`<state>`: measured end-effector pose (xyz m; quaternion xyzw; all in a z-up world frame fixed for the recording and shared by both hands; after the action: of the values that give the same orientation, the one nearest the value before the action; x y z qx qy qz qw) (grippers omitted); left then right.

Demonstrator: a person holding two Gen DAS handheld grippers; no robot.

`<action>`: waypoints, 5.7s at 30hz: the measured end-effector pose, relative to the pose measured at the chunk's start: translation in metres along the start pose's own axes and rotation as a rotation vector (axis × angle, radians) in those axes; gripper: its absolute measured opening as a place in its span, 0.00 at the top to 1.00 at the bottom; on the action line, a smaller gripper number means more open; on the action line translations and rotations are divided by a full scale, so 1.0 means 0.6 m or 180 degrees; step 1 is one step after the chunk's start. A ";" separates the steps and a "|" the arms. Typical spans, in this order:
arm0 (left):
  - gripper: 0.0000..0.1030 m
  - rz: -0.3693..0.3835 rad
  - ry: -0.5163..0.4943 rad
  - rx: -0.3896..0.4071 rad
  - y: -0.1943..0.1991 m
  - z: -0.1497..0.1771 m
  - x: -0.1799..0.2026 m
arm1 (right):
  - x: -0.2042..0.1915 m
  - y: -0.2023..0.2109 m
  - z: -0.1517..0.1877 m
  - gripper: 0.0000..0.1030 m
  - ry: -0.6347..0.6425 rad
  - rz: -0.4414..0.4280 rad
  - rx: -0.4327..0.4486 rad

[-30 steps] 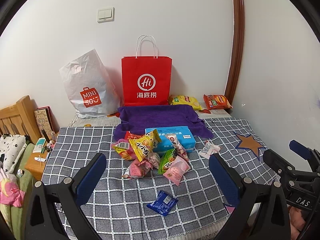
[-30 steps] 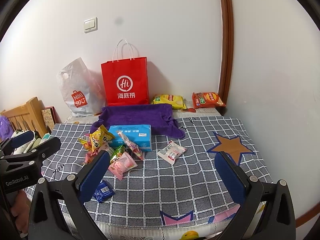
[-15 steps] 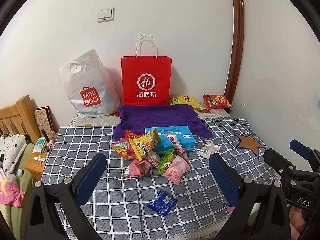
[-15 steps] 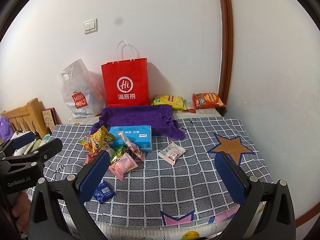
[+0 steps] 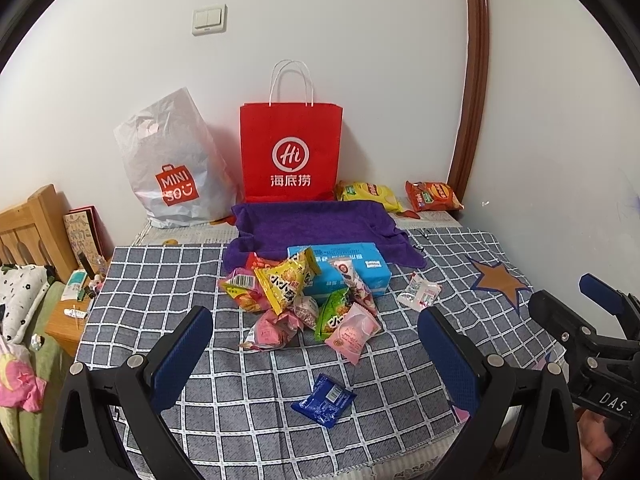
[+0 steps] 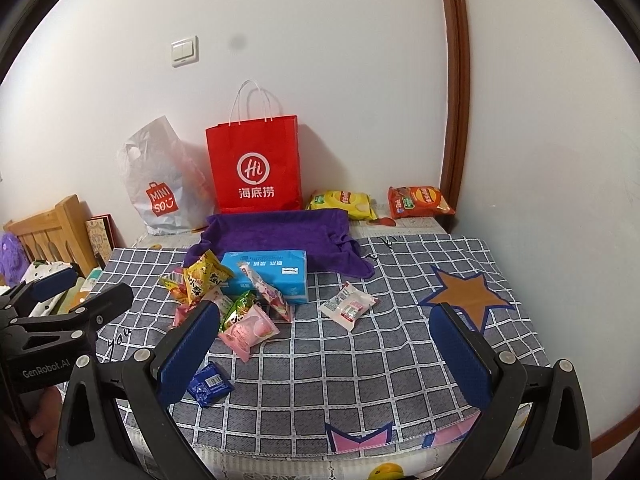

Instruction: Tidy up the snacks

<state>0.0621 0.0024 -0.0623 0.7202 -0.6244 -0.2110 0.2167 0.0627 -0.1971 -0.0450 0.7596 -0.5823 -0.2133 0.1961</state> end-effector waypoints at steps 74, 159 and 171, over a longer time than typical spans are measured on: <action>0.58 -0.0207 -0.0007 -0.0985 -0.329 0.152 -0.153 | 0.131 -0.483 0.123 0.12 -0.0602 -0.0034 -0.1356; 0.58 0.0429 -0.0035 -0.0464 -0.272 -0.185 -0.033 | -0.035 -0.361 -0.189 0.44 0.0301 -0.0674 -0.0482; 0.58 0.0329 0.0000 -0.0467 -0.348 -0.247 -0.063 | -0.068 -0.472 -0.240 0.44 0.0337 -0.0827 -0.0546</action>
<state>0.3110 0.0736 -0.0599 0.6692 -0.6436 -0.2447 0.2794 0.3600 -0.0813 -0.0761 0.8192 -0.4477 -0.2455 0.2613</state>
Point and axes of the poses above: each gripper's, at about its wrist camera, not at the fingertips, and y roughly against the way its jaws point, x to its right, z to its underside, the point moved 8 cm from there along -y, roughly the way its jaws point, and after that the axes turned 8 degrees about -z, right-handed, at the moved point
